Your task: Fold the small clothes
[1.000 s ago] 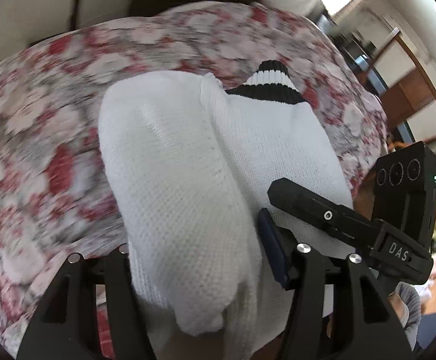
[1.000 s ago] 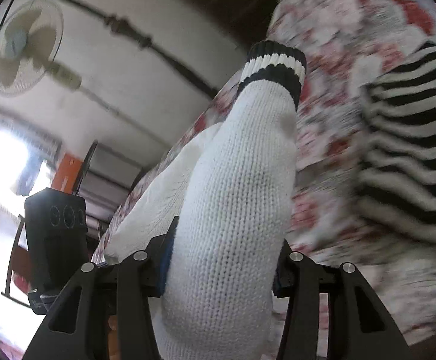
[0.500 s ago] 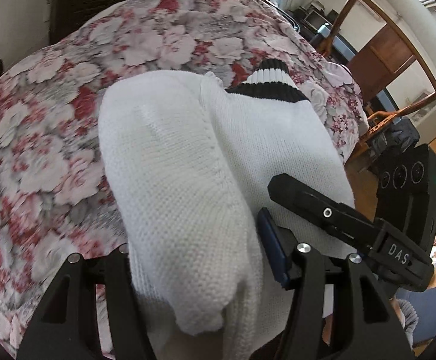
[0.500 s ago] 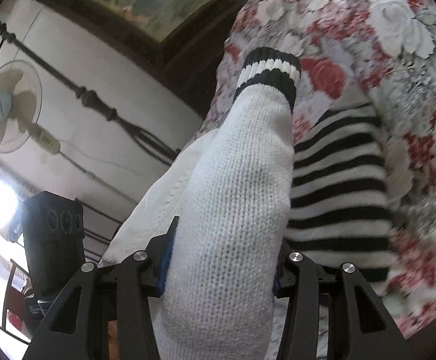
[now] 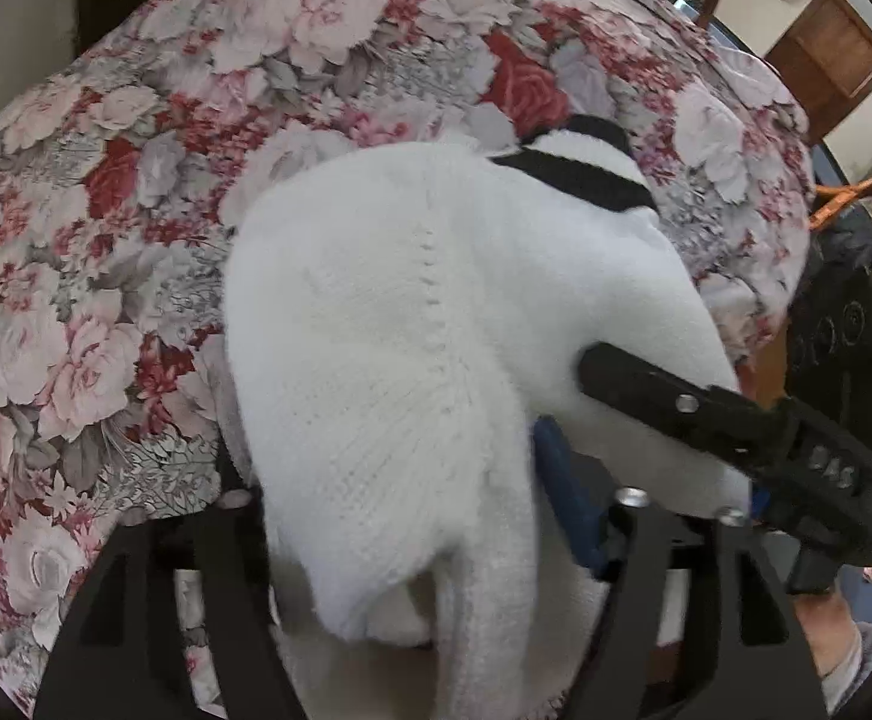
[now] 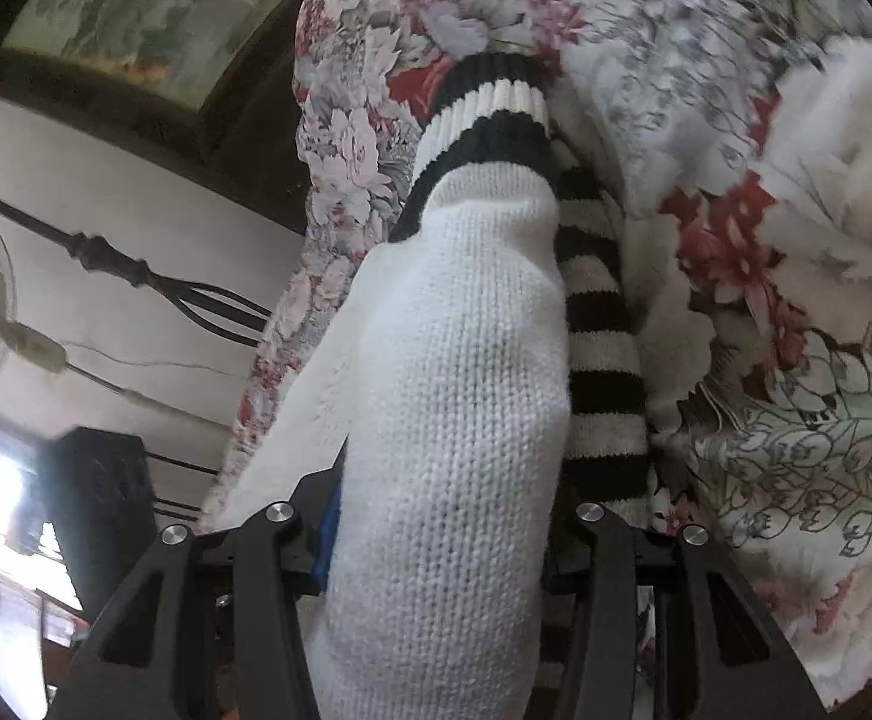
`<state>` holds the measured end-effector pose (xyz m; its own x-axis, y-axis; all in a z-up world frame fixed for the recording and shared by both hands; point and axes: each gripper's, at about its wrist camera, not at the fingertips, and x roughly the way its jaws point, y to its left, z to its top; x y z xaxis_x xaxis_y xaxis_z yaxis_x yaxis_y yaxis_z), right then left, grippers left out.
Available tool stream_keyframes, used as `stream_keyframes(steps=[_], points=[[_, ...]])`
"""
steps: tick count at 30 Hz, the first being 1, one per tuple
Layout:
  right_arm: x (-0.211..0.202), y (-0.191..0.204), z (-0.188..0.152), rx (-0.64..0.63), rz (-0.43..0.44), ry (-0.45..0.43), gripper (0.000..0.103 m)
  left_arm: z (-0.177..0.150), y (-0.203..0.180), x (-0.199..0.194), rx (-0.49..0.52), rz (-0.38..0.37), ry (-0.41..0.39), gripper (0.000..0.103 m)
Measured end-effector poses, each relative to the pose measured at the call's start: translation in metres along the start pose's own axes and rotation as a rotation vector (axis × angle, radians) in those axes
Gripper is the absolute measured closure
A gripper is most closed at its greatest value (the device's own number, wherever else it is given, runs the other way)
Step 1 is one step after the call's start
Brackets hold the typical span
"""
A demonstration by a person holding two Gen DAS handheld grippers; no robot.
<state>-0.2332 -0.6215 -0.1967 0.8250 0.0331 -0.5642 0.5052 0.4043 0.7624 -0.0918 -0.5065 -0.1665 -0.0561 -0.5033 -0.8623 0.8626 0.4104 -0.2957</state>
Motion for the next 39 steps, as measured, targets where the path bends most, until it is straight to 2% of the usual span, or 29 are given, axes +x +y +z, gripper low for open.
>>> stream_keyframes(steps=[1,3,7,9,10,13,15,17,18,20,21,22,24,27,31,35,39], points=[[0.000,0.001,0.000,-0.004,-0.002,0.003,0.055,-0.001,-0.001,0.000,0.007,0.035,-0.009,0.017],[0.000,0.004,-0.001,-0.015,-0.015,0.008,0.055,-0.003,-0.002,0.000,0.016,0.078,-0.018,0.014],[-0.019,0.013,0.003,0.013,-0.016,-0.029,0.050,-0.003,0.004,-0.008,-0.006,0.104,-0.015,0.013],[-0.044,0.024,0.003,-0.066,-0.077,-0.100,0.050,-0.004,0.006,-0.018,0.000,0.127,-0.028,0.014],[-0.057,0.034,0.000,-0.133,-0.134,-0.146,0.050,-0.006,0.007,-0.027,0.004,0.145,-0.044,0.014],[-0.074,0.056,-0.012,-0.282,-0.211,-0.204,0.050,-0.015,0.008,-0.046,-0.002,0.172,-0.085,0.015],[-0.072,0.066,-0.017,-0.339,-0.235,-0.209,0.050,-0.019,0.007,-0.058,-0.009,0.170,-0.109,0.015],[-0.057,0.067,-0.015,-0.379,-0.319,-0.167,0.051,-0.025,-0.004,-0.064,0.023,0.169,-0.121,0.015],[-0.048,0.061,-0.014,-0.379,-0.376,-0.137,0.051,-0.027,-0.011,-0.062,0.046,0.181,-0.111,0.015],[-0.040,0.043,-0.013,-0.341,-0.424,-0.110,0.044,-0.033,-0.025,-0.046,0.103,0.217,-0.059,0.015],[-0.039,0.034,-0.011,-0.317,-0.430,-0.111,0.033,-0.039,-0.031,-0.030,0.127,0.236,-0.016,0.013],[-0.041,0.025,-0.012,-0.294,-0.436,-0.104,0.024,-0.043,-0.033,-0.022,0.125,0.246,-0.008,0.007],[-0.040,0.002,-0.014,-0.224,-0.415,-0.082,0.016,-0.053,-0.031,-0.010,0.095,0.255,-0.006,0.004],[-0.035,-0.015,-0.013,-0.150,-0.359,-0.080,0.013,-0.059,-0.027,-0.006,0.065,0.252,-0.028,0.004],[-0.030,-0.013,-0.017,-0.172,-0.394,-0.100,0.009,-0.064,-0.031,-0.003,0.076,0.311,-0.055,0.004],[-0.032,-0.012,-0.019,-0.158,-0.392,-0.115,0.009,-0.064,-0.031,-0.008,0.060,0.307,-0.062,0.004],[-0.044,0.007,-0.019,-0.170,-0.387,-0.139,0.011,-0.068,-0.028,-0.021,0.055,0.285,-0.072,0.004]])
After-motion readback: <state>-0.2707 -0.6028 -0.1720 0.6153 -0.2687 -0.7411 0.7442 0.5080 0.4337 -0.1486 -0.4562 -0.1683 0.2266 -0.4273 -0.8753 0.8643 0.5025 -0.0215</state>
